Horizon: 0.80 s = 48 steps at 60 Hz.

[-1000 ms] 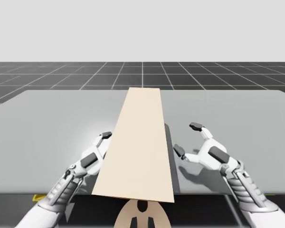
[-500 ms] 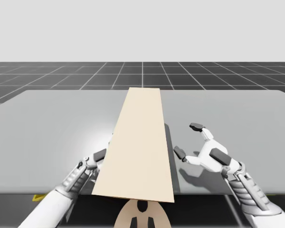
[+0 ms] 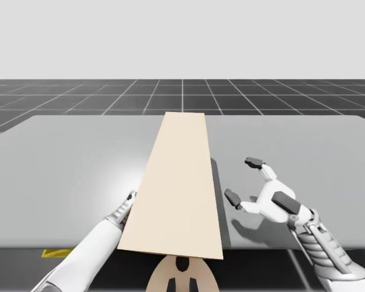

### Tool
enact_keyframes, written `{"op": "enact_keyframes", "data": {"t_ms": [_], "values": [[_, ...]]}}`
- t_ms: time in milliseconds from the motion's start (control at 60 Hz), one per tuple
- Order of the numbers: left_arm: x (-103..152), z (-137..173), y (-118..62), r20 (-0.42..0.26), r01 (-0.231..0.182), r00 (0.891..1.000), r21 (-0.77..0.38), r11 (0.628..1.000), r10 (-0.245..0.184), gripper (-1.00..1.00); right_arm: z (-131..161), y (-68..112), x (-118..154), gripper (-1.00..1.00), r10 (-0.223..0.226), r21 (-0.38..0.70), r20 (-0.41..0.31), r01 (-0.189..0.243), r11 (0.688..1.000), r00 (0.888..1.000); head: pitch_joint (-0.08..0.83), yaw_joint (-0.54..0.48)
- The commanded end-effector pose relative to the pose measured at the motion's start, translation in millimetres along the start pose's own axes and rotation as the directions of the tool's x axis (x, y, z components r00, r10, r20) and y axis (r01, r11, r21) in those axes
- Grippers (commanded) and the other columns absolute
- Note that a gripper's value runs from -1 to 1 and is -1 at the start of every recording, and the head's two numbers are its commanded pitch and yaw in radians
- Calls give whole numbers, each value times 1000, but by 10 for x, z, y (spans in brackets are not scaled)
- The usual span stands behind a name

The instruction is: Retrieve the object from inside the box.

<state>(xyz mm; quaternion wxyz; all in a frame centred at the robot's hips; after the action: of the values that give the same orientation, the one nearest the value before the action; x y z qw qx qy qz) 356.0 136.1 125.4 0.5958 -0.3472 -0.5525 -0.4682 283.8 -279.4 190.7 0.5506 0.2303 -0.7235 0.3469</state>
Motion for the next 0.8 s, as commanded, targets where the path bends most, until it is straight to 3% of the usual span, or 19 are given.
{"op": "enact_keyframes", "data": {"t_ms": [17,50,67,83,100,350,800], "values": [[-46,-76,26,-9,-8,1000,-24,1000,8,-1000,11,3,12,-1000,3,4,6,-3,1000,1000,5,-21],[-53,-71,23,-7,-5,1000,-13,1000,5,-387,10,5,13,-1000,4,4,6,-4,1000,1000,5,-21],[-55,-76,25,-11,-11,1000,-18,1000,11,450,9,6,13,-1000,4,4,7,-4,1000,1000,4,-21],[-58,-71,21,-15,-16,1000,-24,1000,16,850,10,6,13,-1000,4,5,7,-4,1000,1000,3,-20],[-61,-67,19,-20,-18,1000,-26,999,17,1000,10,7,14,-1000,4,5,7,-4,1000,1000,3,-19],[-125,143,76,-44,-41,998,5,999,41,1000,20,7,25,-1000,5,7,11,-5,1000,1000,3,-19],[-5,1292,210,-32,-1,999,197,980,7,1000,26,11,24,-1000,11,7,8,-11,1000,1000,-7,-10]]}}
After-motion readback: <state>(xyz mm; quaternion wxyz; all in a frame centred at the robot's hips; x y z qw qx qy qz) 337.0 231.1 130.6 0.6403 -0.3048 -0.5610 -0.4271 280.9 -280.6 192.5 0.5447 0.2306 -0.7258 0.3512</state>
